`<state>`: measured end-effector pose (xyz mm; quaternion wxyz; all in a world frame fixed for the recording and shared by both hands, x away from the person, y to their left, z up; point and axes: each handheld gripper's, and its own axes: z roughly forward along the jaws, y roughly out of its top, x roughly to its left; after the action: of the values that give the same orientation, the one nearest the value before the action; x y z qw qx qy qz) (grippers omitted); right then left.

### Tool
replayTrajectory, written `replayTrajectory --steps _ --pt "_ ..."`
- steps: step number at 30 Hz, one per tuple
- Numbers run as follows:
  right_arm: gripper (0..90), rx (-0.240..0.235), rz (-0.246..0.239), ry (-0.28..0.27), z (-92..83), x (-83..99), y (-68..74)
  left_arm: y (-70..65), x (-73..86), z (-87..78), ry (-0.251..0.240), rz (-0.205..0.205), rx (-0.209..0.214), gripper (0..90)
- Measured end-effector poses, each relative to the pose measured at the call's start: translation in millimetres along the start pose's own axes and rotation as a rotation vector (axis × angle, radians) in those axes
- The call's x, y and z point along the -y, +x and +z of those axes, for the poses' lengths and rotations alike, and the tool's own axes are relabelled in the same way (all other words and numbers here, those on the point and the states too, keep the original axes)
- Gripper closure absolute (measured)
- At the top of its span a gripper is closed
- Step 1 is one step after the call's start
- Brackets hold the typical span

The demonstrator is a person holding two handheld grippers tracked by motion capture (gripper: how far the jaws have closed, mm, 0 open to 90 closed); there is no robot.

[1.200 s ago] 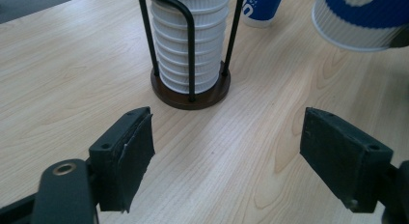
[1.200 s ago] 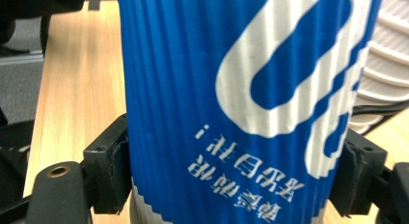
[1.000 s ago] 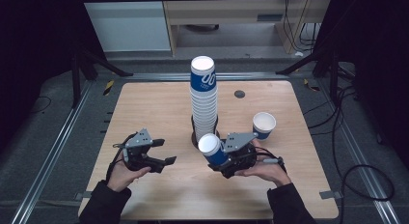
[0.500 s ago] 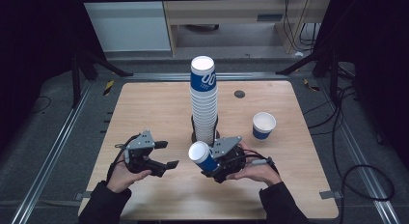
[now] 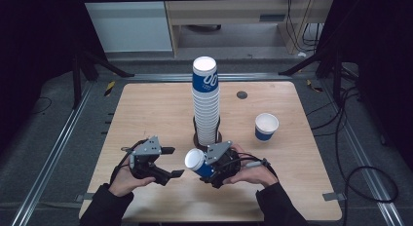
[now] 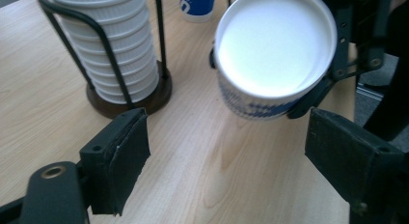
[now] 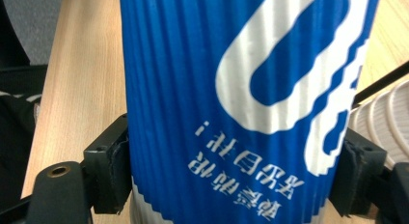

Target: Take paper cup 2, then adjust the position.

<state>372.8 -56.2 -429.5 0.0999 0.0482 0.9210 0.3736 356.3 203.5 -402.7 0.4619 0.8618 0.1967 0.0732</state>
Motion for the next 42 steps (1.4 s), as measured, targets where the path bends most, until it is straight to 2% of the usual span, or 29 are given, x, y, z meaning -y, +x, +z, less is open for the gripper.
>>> replayTrajectory --steps 10,16,26,36,42 --pt "19.8 -0.016 -0.042 0.044 13.6 -6.8 5.6 -8.4 -3.0 11.3 0.046 0.026 0.031 14.2" --pt "19.8 -0.026 -0.066 0.067 20.1 -10.9 8.8 -8.3 -3.2 14.1 0.057 0.025 0.044 14.1" --pt "19.8 -0.048 -0.117 0.098 30.7 -18.3 13.5 -8.6 -0.4 22.4 0.118 0.048 0.072 14.6" --pt "19.8 -0.057 -0.147 0.106 33.1 -23.2 16.5 -10.1 1.6 29.1 0.166 0.067 0.094 16.4" --pt "19.8 -0.063 -0.162 0.127 36.1 -26.6 16.4 -9.2 2.3 30.3 0.168 0.066 0.096 18.9"
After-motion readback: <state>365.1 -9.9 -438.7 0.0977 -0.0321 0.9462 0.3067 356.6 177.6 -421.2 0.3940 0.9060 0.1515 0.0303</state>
